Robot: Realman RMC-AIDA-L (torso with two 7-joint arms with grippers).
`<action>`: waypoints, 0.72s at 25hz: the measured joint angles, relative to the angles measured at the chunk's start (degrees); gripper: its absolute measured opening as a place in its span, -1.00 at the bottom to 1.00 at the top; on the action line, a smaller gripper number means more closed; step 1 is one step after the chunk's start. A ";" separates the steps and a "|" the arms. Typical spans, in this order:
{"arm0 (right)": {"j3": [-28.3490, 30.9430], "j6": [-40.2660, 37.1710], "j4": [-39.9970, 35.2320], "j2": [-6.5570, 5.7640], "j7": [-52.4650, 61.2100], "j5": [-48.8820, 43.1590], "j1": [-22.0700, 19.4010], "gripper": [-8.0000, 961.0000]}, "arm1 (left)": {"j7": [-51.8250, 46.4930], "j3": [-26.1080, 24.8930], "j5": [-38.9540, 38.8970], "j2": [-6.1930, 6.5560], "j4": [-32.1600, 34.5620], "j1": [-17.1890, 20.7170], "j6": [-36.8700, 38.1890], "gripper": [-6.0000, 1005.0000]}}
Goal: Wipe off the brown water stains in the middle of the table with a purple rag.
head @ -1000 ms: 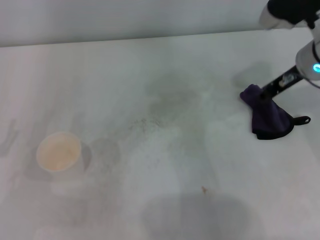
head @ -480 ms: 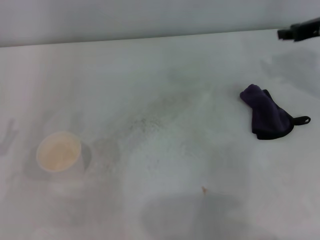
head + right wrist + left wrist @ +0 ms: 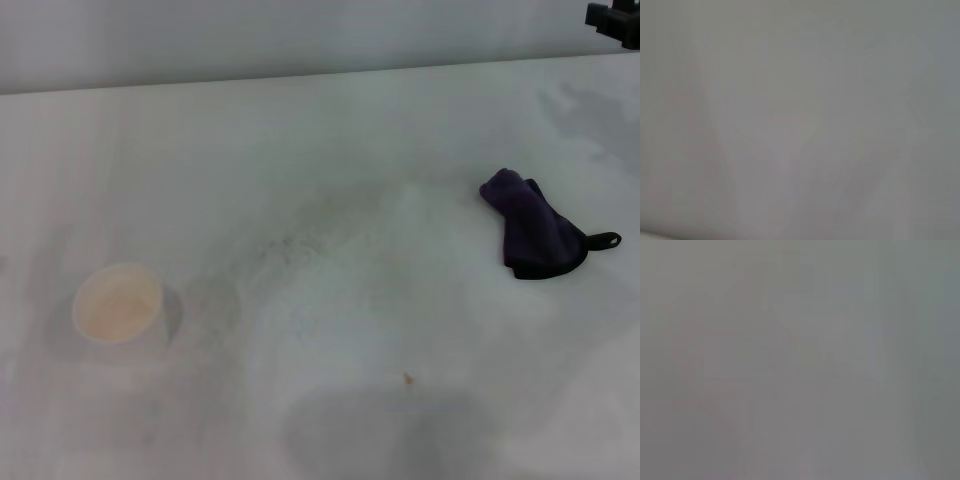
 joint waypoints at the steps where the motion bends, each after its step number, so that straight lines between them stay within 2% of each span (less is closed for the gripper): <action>1: 0.38 -0.24 1.81 -0.13 -2.99 3.21 -0.33 -0.19 | -0.07 0.00 -0.47 -0.04 -0.05 0.00 -0.08 0.78; 9: 2.61 0.73 16.33 0.48 -31.76 29.08 -3.48 -0.19 | -0.45 0.00 -1.81 -0.26 -0.09 -0.05 -0.75 0.78; 14: 2.67 6.69 27.19 0.70 -49.76 43.40 -5.26 -0.18 | -0.49 0.00 -1.83 -0.25 -0.15 0.02 -0.79 0.78; 18: 2.70 12.56 34.89 1.09 -64.09 50.97 -6.29 -0.19 | -0.49 0.00 -1.84 -0.08 -0.14 0.28 -0.67 0.78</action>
